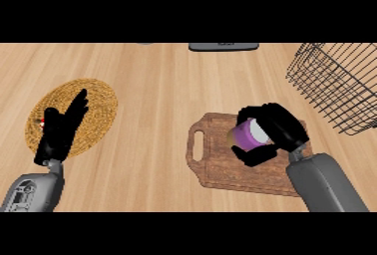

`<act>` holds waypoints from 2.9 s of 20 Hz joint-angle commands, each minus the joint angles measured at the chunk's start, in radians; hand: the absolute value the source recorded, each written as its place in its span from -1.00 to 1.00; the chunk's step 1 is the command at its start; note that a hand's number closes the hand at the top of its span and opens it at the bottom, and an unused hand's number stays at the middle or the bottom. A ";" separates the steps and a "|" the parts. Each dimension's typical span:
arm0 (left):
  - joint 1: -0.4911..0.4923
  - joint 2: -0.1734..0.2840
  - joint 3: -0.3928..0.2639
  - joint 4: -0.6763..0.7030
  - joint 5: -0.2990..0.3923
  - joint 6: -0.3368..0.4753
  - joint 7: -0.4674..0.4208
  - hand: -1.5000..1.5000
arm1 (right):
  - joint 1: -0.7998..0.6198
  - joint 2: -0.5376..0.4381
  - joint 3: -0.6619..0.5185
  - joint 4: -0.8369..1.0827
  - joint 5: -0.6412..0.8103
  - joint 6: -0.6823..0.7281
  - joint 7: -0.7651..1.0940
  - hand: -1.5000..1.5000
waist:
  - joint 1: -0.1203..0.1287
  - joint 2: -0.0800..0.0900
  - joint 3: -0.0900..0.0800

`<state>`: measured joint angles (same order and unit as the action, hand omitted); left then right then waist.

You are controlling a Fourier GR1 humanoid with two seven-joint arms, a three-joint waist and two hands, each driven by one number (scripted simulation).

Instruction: Pick the can from the cutting board and place it in the basket

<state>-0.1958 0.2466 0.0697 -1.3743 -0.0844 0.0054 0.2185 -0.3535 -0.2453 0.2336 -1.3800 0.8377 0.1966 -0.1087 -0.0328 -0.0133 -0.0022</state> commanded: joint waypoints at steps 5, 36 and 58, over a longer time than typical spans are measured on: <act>0.035 0.000 0.007 -0.032 0.012 -0.007 0.003 0.00 | 0.024 0.048 -0.214 -0.469 -0.317 0.210 0.251 1.00 | -0.014 -0.008 0.000; -0.012 -0.079 -0.060 -0.041 -0.068 0.032 0.012 0.00 | -0.521 -0.576 -0.431 0.090 -0.197 0.346 0.359 1.00 | 0.054 0.019 0.003; -0.065 -0.062 -0.015 0.023 -0.051 -0.005 -0.004 0.00 | -0.613 -0.604 -0.451 0.967 -0.059 0.043 -0.322 1.00 | 0.064 0.028 0.004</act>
<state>-0.2442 0.1900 0.0476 -1.3784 -0.1284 -0.0113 0.2225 -0.9653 -0.8451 -0.2030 -0.5235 0.7840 0.2216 -0.3554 0.0317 0.0125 0.0011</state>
